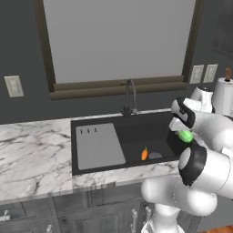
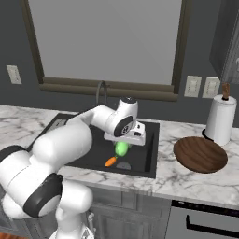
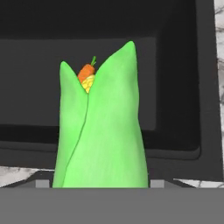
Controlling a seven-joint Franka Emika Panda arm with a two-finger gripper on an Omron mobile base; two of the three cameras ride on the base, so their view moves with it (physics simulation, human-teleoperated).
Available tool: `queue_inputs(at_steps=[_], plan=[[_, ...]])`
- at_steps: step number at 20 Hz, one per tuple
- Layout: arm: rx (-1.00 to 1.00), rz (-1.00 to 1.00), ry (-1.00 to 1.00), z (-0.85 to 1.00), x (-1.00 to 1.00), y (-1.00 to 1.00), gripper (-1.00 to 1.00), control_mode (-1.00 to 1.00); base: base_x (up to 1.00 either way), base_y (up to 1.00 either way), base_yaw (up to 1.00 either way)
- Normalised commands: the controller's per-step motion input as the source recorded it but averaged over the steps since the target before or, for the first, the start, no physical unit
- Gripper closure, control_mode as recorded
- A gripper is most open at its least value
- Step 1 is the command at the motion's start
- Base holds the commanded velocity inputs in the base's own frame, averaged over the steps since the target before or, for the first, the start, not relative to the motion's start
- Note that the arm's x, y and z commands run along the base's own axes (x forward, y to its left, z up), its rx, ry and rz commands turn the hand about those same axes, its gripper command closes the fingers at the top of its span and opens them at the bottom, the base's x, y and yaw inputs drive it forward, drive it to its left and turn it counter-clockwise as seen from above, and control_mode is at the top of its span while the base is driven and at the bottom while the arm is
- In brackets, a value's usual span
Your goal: Remove the corn and carrot from the sink. Then move the bowl and cup from the counter to the sink for washing.
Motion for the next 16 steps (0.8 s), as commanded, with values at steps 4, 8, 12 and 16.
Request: queue_inputs(at_steps=[4,8,12,16], plan=[[0.0,0.15,0.0,0.19,-0.31,0.32,1.0,-1.0,0.0,0.0,0.0],[0.0,0.21,0.0,0.2,-0.25,0.36,1.0,-1.0,0.0,0.0,0.0],[0.0,0.23,0.0,0.2,-0.28,0.35,1.0,-1.0,0.0,0.0,0.0],[-0.02,0.23,0.0,0.19,-0.28,0.39,1.0,-1.0,0.0,0.0,0.0]])
